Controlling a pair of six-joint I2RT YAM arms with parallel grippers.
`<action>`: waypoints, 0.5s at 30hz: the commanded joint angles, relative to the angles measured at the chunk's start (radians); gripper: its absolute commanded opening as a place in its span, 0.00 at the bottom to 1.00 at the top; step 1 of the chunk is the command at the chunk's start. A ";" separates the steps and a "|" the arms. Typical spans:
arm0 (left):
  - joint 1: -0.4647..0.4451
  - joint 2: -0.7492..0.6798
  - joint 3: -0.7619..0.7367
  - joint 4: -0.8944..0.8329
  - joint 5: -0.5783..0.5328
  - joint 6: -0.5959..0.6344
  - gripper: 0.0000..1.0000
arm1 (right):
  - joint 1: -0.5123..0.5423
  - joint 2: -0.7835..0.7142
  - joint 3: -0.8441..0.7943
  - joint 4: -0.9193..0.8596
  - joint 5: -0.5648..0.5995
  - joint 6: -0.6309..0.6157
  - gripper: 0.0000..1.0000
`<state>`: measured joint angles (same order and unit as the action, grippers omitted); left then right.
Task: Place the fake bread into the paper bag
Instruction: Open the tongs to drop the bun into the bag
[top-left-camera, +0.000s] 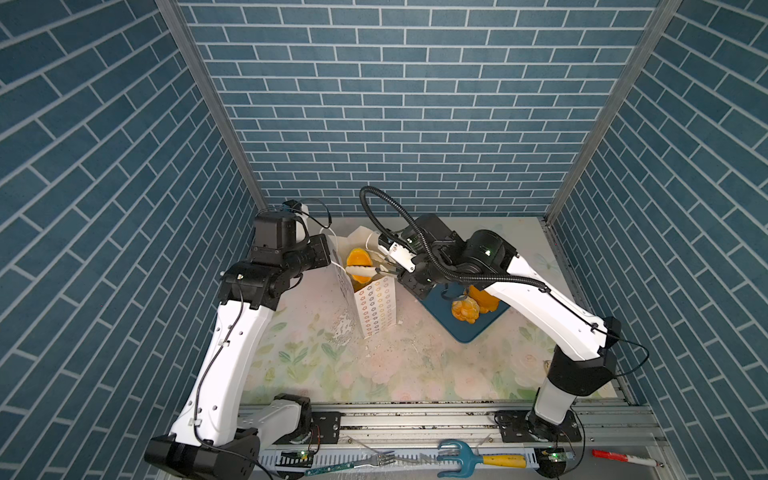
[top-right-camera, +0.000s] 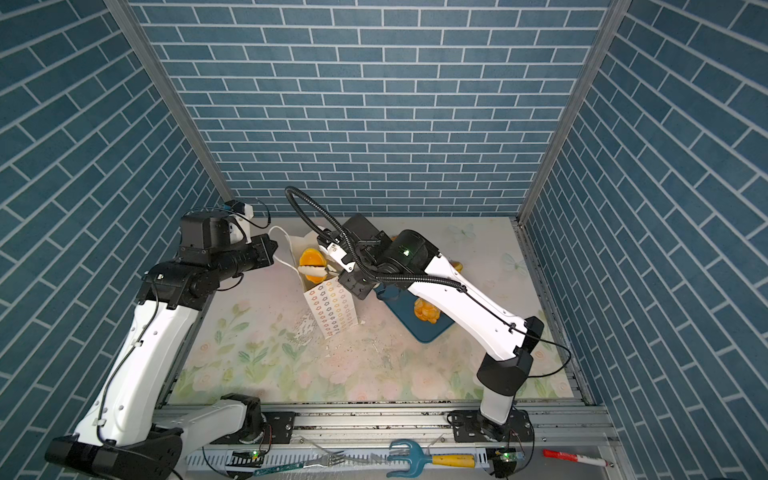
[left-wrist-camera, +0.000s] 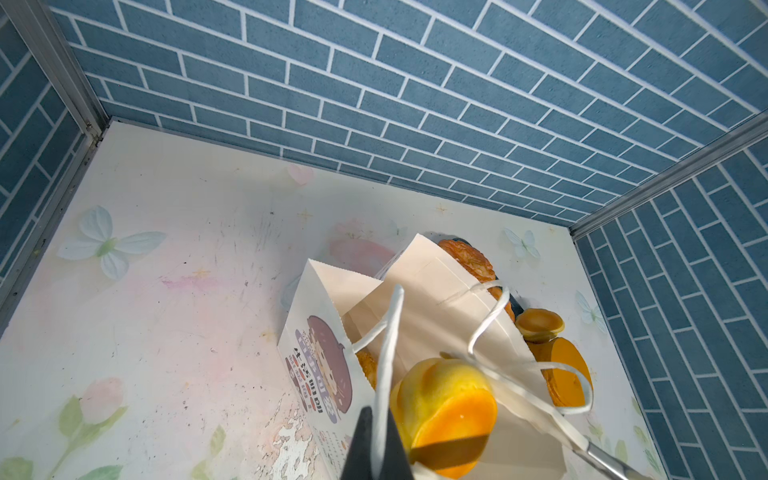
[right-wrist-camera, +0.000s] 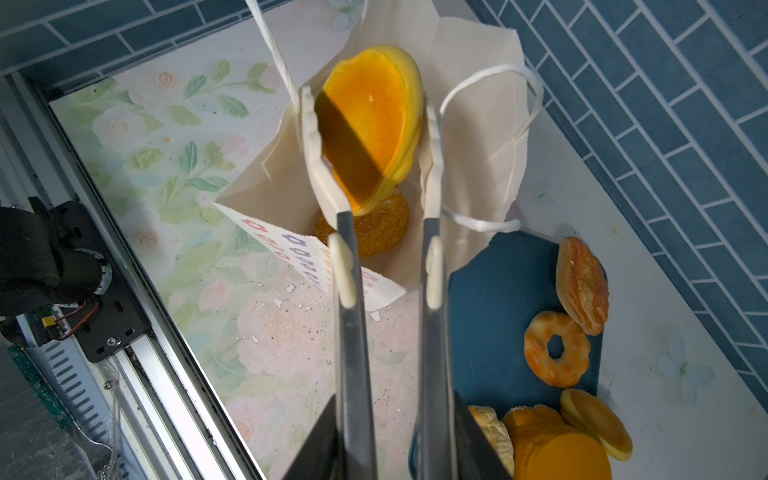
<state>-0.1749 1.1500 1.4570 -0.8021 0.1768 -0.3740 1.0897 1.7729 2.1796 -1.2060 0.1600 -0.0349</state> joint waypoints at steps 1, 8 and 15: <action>0.003 -0.005 -0.016 0.006 -0.001 0.003 0.00 | 0.011 0.000 0.062 -0.014 0.067 -0.028 0.45; 0.003 0.005 -0.012 0.010 0.001 0.005 0.00 | 0.016 -0.010 0.106 -0.009 0.139 -0.030 0.46; 0.021 0.041 0.028 0.006 0.021 0.023 0.00 | 0.015 -0.041 0.168 0.043 0.143 -0.018 0.45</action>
<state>-0.1658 1.1736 1.4593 -0.8017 0.1844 -0.3702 1.0996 1.7813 2.2833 -1.2125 0.2779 -0.0502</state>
